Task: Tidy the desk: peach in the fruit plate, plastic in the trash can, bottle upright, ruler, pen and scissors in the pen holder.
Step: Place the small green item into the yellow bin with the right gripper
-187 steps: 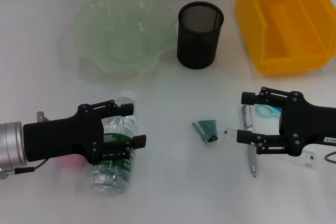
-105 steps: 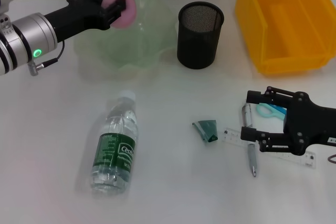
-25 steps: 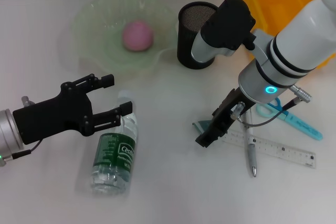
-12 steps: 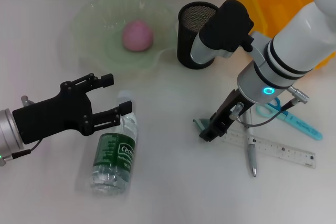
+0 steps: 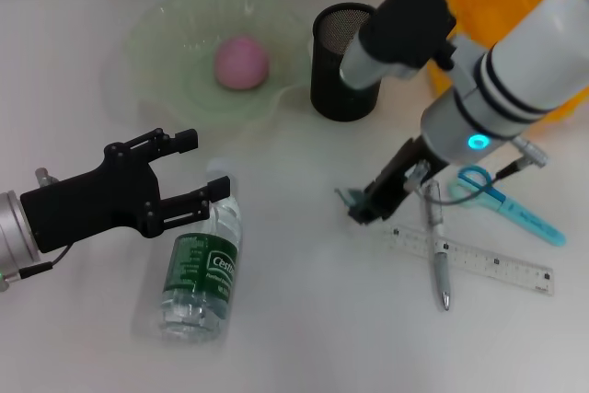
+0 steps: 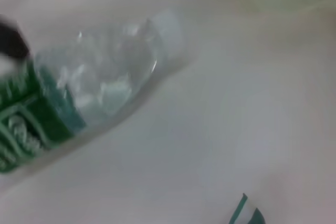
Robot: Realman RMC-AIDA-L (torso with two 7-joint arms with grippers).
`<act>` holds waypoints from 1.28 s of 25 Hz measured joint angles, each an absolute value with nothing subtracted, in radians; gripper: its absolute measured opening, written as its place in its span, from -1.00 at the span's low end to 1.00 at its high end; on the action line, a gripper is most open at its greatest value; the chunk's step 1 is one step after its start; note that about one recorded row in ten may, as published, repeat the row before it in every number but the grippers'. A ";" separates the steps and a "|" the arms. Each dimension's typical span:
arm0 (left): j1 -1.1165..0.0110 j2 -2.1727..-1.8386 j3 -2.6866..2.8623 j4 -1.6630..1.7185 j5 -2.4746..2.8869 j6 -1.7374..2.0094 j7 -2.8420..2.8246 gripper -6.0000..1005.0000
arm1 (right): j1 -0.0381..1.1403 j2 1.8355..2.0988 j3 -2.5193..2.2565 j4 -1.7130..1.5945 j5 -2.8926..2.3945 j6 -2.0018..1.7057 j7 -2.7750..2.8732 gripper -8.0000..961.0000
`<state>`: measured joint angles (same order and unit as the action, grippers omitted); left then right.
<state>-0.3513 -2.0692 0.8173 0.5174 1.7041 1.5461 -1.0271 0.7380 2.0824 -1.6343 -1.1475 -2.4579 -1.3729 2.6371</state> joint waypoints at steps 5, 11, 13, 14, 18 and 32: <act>-0.353 -2.069 0.816 0.518 1.704 1.546 -1.027 0.61 | 0.682 2.081 -1.438 -1.388 -2.492 -1.482 2.636 -0.32; -0.356 -2.070 0.816 0.518 1.704 1.546 -1.027 0.61 | 0.632 2.080 -1.246 -1.599 -2.572 -1.522 2.631 -0.37; -0.357 -2.070 0.816 0.519 1.704 1.546 -1.027 0.61 | 0.617 2.079 -1.185 -1.644 -2.631 -1.500 2.626 -0.38; -0.357 -2.071 0.816 0.519 1.704 1.546 -1.027 0.61 | 0.611 2.079 -1.158 -1.652 -2.657 -1.481 2.621 -0.39; -0.357 -2.071 0.816 0.519 1.704 1.549 -1.026 0.60 | 0.594 2.077 -1.081 -1.599 -2.709 -1.381 2.592 -0.43; -0.370 -2.071 0.823 0.518 1.704 1.555 -1.034 0.61 | 0.656 2.053 -1.055 -1.227 -2.714 -1.159 2.556 0.05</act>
